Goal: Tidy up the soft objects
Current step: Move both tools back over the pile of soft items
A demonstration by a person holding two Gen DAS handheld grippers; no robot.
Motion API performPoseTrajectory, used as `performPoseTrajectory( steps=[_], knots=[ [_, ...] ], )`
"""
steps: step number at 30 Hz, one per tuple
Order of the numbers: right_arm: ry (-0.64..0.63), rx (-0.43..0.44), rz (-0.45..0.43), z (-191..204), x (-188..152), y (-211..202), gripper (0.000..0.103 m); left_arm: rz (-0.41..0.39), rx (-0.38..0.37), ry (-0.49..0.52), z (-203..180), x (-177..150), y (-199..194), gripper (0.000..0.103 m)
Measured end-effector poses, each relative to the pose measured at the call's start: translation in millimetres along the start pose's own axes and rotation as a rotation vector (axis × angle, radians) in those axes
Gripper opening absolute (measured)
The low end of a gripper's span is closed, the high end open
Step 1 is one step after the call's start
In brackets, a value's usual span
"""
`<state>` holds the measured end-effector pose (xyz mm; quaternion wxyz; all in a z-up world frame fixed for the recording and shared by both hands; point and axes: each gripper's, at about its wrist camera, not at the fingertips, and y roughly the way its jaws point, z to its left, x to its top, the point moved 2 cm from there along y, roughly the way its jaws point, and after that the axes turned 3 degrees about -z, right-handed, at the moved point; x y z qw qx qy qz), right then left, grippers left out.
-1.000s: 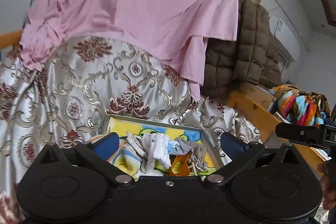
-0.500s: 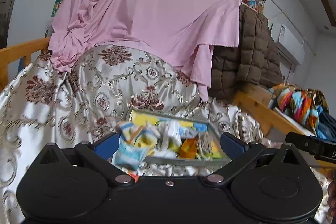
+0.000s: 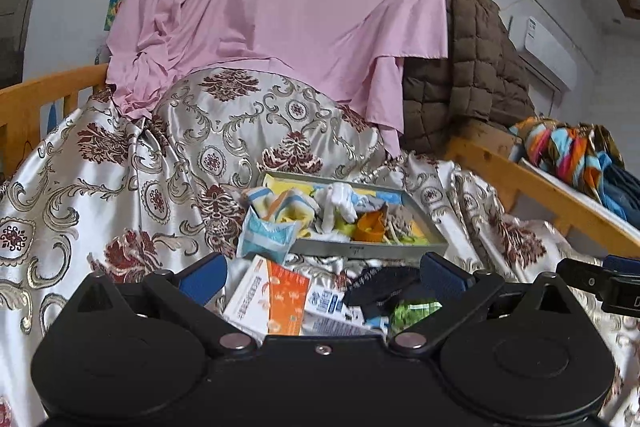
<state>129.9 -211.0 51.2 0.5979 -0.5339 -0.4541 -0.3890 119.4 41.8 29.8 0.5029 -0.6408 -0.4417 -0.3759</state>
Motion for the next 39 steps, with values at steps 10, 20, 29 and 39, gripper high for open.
performPoseTrajectory(
  steps=[10,20,29,39],
  knots=[
    [0.009,-0.041,0.06,0,-41,-13,0.103,0.108,0.01,0.069,-1,-35,-3,0.102],
    [0.077,-0.027,0.174,5,-85,-1,0.103,0.224,0.05,0.117,2,-55,6,0.102],
    [0.034,0.03,0.232,18,-104,5,0.103,0.293,0.102,0.088,9,-60,15,0.102],
    [-0.009,0.097,0.255,35,-105,14,0.103,0.273,0.166,0.076,18,-54,19,0.102]
  ],
)
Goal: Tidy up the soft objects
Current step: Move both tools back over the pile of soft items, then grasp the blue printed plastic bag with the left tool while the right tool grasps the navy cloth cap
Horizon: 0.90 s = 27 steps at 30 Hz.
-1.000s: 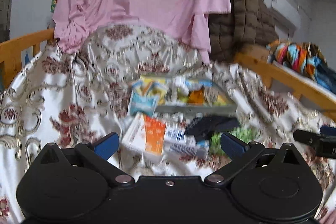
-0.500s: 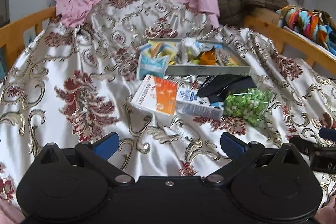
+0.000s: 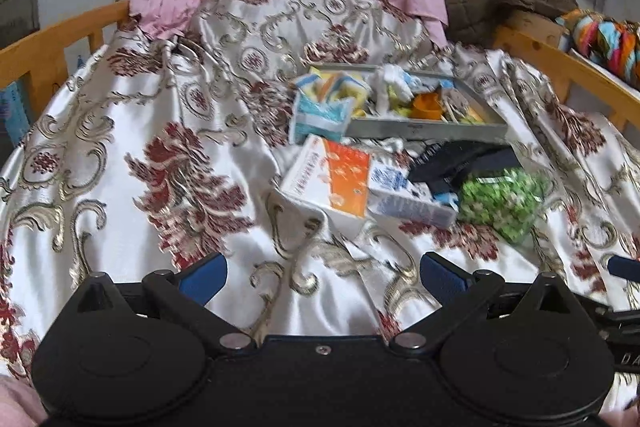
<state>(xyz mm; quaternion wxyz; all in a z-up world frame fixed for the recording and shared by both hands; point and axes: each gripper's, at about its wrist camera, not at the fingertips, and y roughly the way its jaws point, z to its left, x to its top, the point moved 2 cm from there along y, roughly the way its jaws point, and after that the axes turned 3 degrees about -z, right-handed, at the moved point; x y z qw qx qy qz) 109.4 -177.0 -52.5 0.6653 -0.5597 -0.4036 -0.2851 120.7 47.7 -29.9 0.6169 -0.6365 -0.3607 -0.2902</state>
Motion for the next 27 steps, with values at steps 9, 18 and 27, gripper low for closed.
performPoseTrajectory(
  steps=[9,18,27],
  knots=[
    [-0.035,0.031,-0.029,17,17,30,0.103,-0.078,0.063,-0.039,12,21,23,0.102],
    [-0.119,-0.015,-0.12,29,45,76,0.103,-0.133,-0.008,-0.077,14,54,78,0.102],
    [-0.141,-0.109,-0.143,22,61,131,0.103,-0.183,-0.063,-0.088,25,83,132,0.102]
  ],
)
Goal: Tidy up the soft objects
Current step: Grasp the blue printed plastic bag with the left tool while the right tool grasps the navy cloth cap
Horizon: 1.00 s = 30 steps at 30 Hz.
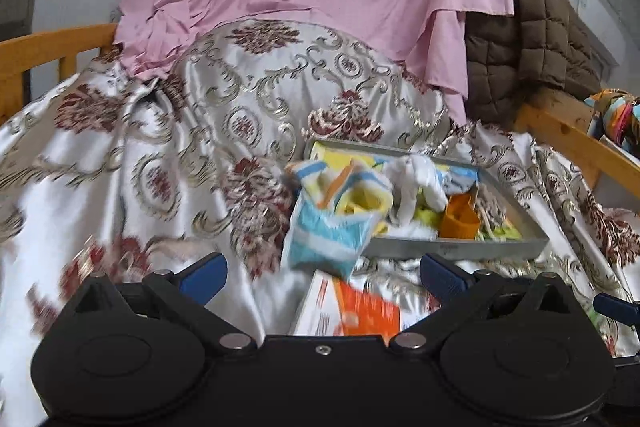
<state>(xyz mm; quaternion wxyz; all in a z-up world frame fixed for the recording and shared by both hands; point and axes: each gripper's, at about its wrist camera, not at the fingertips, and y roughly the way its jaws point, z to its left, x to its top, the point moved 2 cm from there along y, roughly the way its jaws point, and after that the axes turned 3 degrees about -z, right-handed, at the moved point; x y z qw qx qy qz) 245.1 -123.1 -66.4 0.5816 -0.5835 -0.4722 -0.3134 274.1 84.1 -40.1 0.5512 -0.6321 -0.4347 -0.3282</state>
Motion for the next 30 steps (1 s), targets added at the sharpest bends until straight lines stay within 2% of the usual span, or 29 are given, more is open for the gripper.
performPoseTrajectory(
  steps=[5,14,22,30],
  knots=[
    [-0.008,-0.057,-0.022,-3,4,26,0.103,0.003,-0.02,0.02,4,11,34,0.102],
    [-0.064,-0.092,-0.089,0,6,46,0.103,0.068,-0.064,-0.057,19,20,88,0.102],
    [-0.111,-0.087,-0.079,5,3,58,0.103,0.168,-0.118,-0.002,8,24,125,0.102],
    [-0.111,-0.078,-0.066,5,3,64,0.103,0.214,-0.104,0.08,-4,17,140,0.102]
  ],
)
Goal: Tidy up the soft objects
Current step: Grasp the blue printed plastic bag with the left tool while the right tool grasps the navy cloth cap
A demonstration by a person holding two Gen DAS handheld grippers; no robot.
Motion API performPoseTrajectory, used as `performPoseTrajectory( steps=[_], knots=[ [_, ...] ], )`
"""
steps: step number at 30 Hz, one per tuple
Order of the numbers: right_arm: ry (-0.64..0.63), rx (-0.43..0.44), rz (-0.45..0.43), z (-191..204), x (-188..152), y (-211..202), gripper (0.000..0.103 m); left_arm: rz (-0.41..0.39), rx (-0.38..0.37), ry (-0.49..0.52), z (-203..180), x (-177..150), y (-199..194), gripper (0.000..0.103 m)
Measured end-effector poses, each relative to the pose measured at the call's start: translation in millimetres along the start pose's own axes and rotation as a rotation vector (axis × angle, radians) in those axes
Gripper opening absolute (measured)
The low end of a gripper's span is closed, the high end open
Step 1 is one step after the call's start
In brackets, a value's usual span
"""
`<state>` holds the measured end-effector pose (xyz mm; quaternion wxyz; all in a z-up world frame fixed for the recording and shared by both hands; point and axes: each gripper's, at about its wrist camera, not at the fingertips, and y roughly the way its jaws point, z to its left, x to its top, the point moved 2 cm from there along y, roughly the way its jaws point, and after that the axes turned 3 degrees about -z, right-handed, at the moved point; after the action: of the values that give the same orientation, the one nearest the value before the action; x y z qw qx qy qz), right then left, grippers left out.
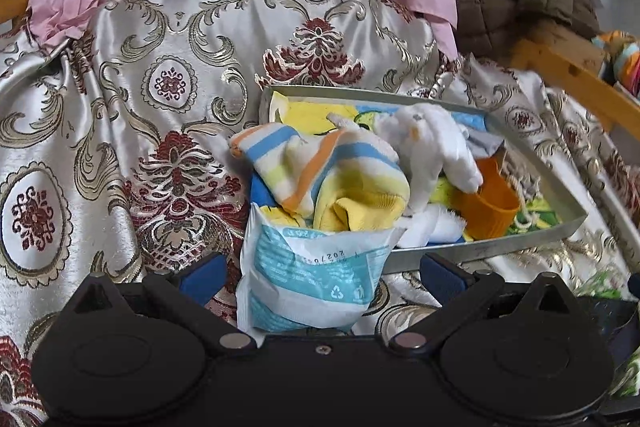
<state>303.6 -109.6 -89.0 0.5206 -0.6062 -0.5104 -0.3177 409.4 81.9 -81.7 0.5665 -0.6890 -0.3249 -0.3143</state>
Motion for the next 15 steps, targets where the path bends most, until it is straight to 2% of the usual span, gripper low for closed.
performPoseTrajectory(
  steps=[2,10,15],
  knots=[
    [-0.001,0.005,0.002,0,0,1,0.103,0.005,0.003,0.001,1,-1,1,0.1],
    [-0.017,0.022,0.012,6,-2,2,0.101,0.042,0.014,0.008,0,-3,8,0.08],
    [-0.027,0.023,0.011,7,-3,2,0.095,0.056,0.01,0.019,0,-6,11,0.077]
  ],
)
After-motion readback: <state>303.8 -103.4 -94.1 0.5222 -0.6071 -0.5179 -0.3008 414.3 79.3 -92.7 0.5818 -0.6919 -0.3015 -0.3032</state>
